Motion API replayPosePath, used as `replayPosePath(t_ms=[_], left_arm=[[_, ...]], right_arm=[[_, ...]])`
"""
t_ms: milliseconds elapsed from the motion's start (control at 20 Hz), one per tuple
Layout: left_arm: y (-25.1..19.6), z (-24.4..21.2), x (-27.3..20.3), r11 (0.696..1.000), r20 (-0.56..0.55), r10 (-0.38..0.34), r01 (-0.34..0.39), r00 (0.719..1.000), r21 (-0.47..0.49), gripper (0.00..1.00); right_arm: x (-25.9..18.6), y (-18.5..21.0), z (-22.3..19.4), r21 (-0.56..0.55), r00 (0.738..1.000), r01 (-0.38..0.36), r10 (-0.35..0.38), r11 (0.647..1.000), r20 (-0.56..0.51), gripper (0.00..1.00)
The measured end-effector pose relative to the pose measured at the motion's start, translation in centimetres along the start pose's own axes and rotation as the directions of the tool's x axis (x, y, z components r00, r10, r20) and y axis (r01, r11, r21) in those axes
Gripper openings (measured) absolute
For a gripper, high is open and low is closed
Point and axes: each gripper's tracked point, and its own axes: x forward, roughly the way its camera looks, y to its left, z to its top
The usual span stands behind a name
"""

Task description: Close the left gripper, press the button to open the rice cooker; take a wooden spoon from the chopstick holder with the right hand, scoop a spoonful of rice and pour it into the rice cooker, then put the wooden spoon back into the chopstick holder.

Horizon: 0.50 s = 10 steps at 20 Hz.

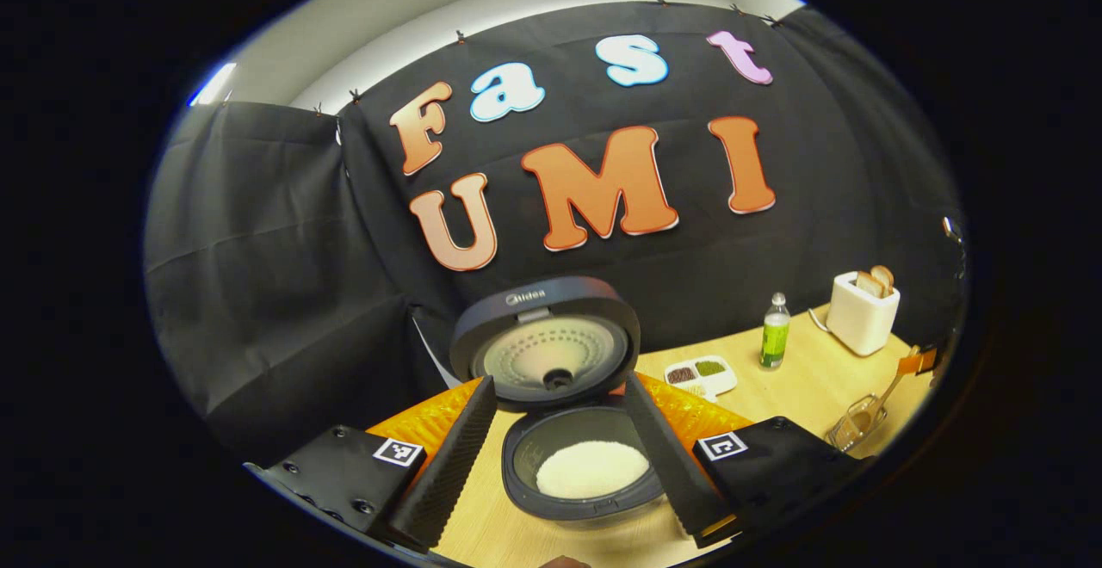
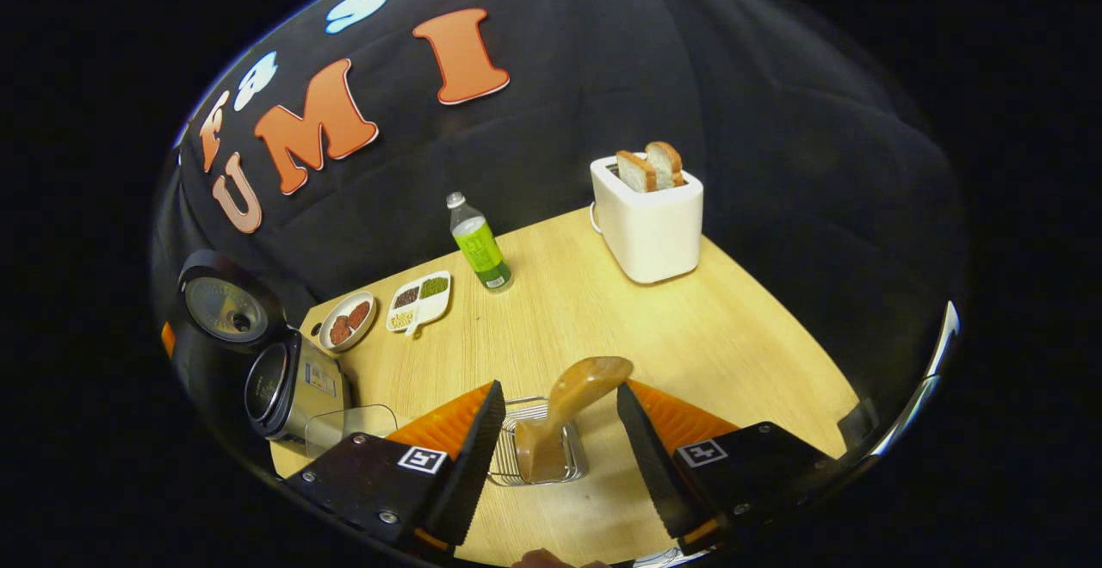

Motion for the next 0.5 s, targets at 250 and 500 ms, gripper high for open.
replayPosePath(t_ms=[250, 500], left_arm=[[2.2, 4.9, 4.5, 0.990, 0.021, 0.002, 0.002, 1.000, -0.144, 1.00], [3.4, 7.1, 9.7, 0.969, -0.023, -0.013, 0.007, 1.000, -0.247, 1.00]], right_arm=[[-3.7, 0.0, 5.3, -0.054, 0.991, 0.010, -0.003, 0.998, 0.134, 0.82], [-6.9, 0.2, 9.2, -0.089, 0.971, 0.018, 0.004, 0.996, 0.240, 0.82]])
